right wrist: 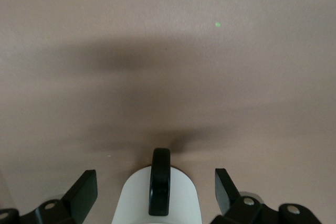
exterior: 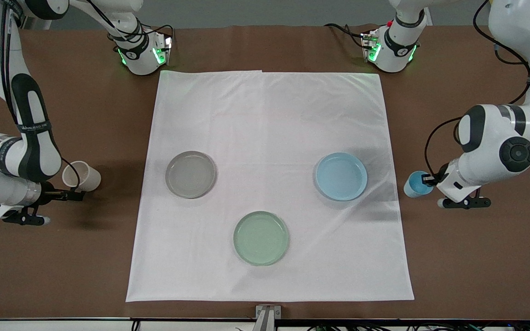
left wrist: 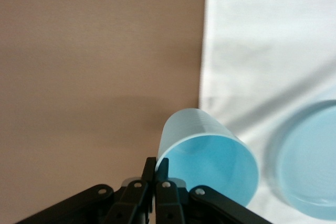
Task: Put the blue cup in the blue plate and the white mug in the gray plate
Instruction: 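Carry the blue cup with the left gripper and lower it onto the blue plate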
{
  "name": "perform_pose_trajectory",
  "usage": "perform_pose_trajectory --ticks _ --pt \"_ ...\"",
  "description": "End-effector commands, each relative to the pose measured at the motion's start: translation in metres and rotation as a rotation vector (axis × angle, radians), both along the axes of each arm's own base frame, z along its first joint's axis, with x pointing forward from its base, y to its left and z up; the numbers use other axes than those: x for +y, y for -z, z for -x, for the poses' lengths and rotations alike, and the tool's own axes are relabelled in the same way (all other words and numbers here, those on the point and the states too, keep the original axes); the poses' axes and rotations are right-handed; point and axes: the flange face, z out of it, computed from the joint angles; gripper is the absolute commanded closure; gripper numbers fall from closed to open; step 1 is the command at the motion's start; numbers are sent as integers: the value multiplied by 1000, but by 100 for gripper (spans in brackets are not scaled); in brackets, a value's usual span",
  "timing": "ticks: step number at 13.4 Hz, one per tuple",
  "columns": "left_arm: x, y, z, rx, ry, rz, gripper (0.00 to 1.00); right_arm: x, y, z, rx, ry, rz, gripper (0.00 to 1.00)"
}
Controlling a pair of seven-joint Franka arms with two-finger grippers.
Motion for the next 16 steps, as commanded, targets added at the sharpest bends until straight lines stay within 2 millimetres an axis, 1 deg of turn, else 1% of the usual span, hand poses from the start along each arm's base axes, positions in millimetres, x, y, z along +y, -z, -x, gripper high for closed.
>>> perform_pose_trajectory --ticks 1,3,5,6,7,8,9,10,11,12,13,14,15,16 --pt "-64 -7 10 21 -67 19 100 -7 5 10 2 -36 -26 15" --pt "-110 10 19 42 -108 18 100 -7 7 12 8 -43 -30 30" --pt "-155 33 29 45 -173 16 100 -7 8 13 11 -41 -31 44" --pt "-171 47 33 43 -212 17 100 -7 7 12 8 -43 -30 49" --pt "-184 60 37 49 -234 17 100 -8 7 12 7 -43 -30 53" --pt "-189 66 40 54 -244 15 97 -7 7 12 8 -43 -30 57" --pt "-193 68 41 57 -252 13 82 -7 7 12 8 -43 -30 60" --pt "-194 66 40 54 -275 11 51 -7 7 12 8 -42 -30 64" --pt "-193 64 39 50 -298 9 2 -7 7 12 8 -43 -30 69" --pt "-185 49 34 29 -323 13 0 -7 7 12 8 -43 -30 73" --pt "-179 23 26 -15 -325 26 0 -7 7 12 9 -43 -31 78" --pt "-167 -3 12 -62 -343 41 0 -7 7 12 11 -43 -31 83" --pt "-147 -36 -4 -119 -369 58 0 -6 6 12 14 -44 -32 87" --pt "-131 -70 -14 -137 -368 54 0 -4 3 11 11 -57 -33 92"
